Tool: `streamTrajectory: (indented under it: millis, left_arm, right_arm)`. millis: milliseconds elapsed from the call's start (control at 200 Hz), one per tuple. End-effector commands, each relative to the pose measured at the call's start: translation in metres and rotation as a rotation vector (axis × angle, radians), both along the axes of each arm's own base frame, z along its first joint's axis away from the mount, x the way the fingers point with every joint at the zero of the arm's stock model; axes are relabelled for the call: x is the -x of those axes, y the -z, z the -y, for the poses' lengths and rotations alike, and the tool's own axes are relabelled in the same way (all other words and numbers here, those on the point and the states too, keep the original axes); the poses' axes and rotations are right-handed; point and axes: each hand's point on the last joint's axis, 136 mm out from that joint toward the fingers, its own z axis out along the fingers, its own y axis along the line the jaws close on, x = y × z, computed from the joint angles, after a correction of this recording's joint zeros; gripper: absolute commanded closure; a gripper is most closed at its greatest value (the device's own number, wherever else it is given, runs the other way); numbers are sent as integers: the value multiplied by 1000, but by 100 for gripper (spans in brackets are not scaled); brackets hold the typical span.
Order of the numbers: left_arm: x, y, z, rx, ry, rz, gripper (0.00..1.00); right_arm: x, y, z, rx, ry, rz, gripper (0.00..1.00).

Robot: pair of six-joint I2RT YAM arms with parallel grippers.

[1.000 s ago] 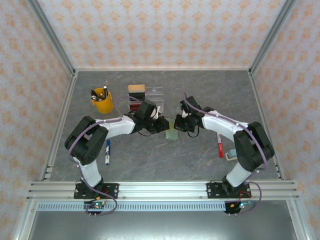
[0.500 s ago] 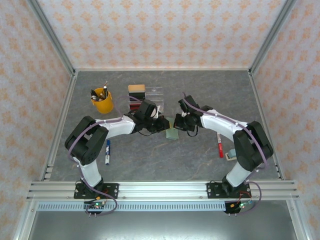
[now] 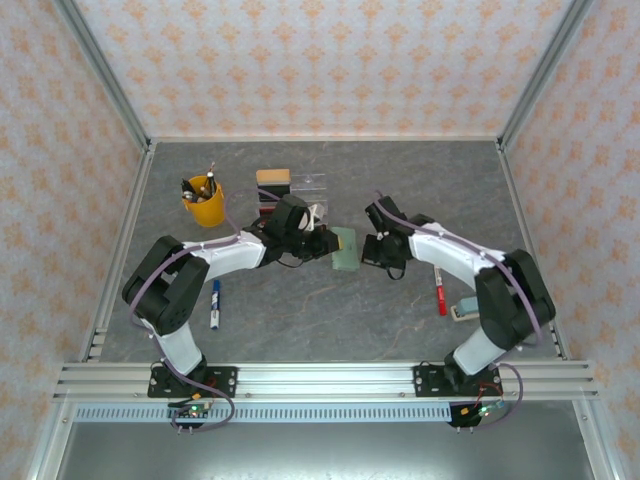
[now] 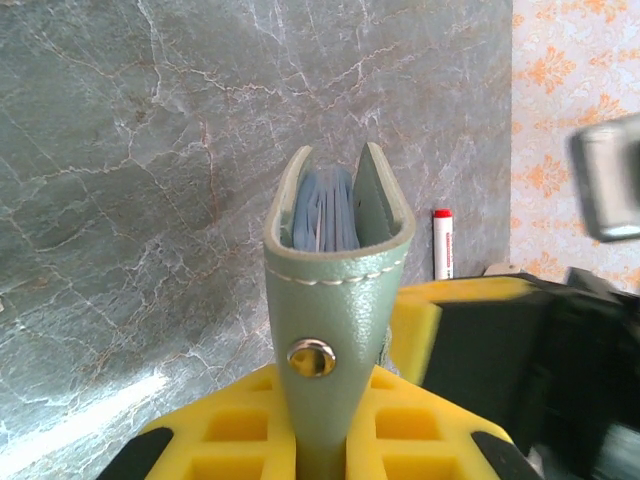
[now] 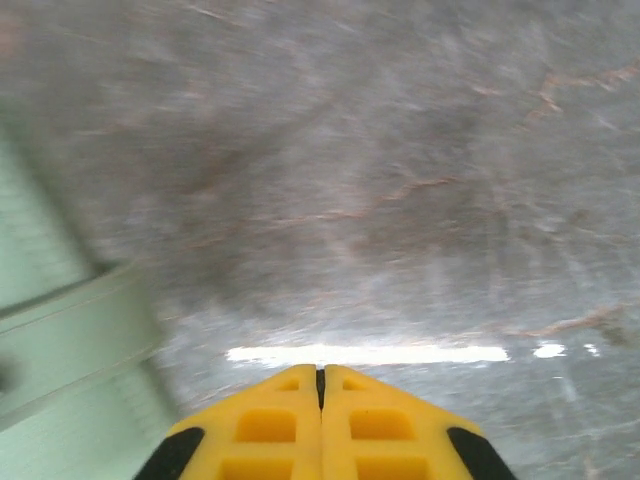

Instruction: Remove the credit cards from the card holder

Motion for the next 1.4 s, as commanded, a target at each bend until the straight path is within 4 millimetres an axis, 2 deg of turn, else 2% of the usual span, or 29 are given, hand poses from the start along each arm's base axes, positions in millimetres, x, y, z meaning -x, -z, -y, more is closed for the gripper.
streamTrajectory:
  millis: [0,55,110,475,826,991,1086,1221,1391]
  left_arm:
    - [-1,-10,3,25,28,39,100]
    - [0,-10,4,28,35,40,100]
    - [1,-11,5,31,42,40,100]
    - [5,-20,13,78,95,51,100]
    - [7,-21,15,81,119,49,100]
    - [7,-21,16,86,124,47,100]
    - [8,-23,16,91,127,52,100]
    - [8,-26,16,95,125,60,100]
    - [7,-24,15,91,115,61,100]
  right_arm:
    - [-8,-40,-30,-186,-76,110,77]
    - [-8,-43,-36,-213,-87,104,67]
    - [-8,-41,-40,-224,-90,85,62]
    - [-15,-26,-54,-232,-116,17,61]
    - [-14,-24,-58,-251,-140,29,50]
    - [-15,-20,-52,-229,-122,38,46]
    - [-19,-13,-39,-154,-75,47,51]
    - [-23,2,-12,-3,6,33,69]
    - [-22,11,-10,31,20,4,86]
